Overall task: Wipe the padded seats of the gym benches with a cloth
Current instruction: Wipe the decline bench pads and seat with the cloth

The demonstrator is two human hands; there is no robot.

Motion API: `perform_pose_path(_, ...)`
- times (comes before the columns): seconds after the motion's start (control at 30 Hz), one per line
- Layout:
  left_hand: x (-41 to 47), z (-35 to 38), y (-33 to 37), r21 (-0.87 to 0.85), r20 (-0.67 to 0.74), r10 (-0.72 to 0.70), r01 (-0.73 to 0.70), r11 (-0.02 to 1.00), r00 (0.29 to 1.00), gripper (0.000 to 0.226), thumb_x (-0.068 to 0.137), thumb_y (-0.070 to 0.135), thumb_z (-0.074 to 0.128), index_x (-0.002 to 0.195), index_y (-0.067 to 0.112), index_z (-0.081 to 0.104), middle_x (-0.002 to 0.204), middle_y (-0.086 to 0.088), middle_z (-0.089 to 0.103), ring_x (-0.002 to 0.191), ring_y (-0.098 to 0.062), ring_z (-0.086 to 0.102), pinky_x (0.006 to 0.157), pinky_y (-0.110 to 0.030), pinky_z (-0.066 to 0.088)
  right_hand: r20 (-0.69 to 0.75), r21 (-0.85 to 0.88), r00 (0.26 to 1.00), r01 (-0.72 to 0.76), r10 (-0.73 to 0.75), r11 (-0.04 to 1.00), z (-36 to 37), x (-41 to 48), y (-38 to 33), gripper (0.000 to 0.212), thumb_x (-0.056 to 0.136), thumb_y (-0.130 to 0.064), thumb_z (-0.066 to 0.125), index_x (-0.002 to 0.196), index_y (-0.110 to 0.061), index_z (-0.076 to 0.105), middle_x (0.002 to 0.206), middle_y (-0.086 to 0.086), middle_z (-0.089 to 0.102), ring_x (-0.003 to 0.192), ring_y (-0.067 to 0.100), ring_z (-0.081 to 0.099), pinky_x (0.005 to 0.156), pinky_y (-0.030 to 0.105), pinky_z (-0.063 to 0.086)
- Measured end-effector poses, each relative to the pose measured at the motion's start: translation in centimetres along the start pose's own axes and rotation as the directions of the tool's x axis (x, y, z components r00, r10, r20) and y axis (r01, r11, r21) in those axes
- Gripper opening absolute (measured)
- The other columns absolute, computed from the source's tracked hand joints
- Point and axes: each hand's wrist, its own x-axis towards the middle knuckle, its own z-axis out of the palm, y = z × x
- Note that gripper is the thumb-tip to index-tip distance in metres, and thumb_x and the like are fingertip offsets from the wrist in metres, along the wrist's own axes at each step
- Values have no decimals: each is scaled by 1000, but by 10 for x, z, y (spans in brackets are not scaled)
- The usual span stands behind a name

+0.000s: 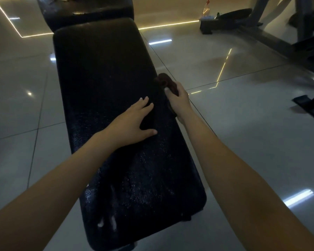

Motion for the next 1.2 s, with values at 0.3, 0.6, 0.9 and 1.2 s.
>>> perform_pose_path(0.3,2,-1,-2,15,-2,7,-7,1000,1000,91,88,51,65,157,20,13,165,4,-4,150,-9,-5,118,-29,13,-37,-109,991,123,-128,986,14,6,-17,11,99,-26,56,102,-16,61,85,-5,57,77,3,53,69,21,42)
perform_pose_path(0.6,2,-5,3,33,11,-18,18,999,1000,91,88,50,66,156,20,14,164,4,-2,150,-10,-2,120,-33,15,-60,-178,988,127,-139,976,8,-14,-10,3,97,-24,57,96,-22,59,82,-9,57,77,2,53,65,17,39)
perform_pose_path(0.9,0,-9,6,70,20,-60,59,996,998,91,87,48,67,156,20,16,165,4,-1,150,-9,-1,120,-33,15,29,-165,989,151,-148,975,-28,-92,30,10,97,-22,60,99,-32,59,97,0,56,87,9,54,73,19,41)
perform_pose_path(1.2,1,-14,19,124,70,-88,79,989,994,89,88,48,66,156,20,15,165,1,0,151,-14,2,119,-32,14,139,-378,932,363,-336,852,-75,-185,68,17,89,-29,61,104,-21,61,103,-7,41,97,7,52,86,14,42)
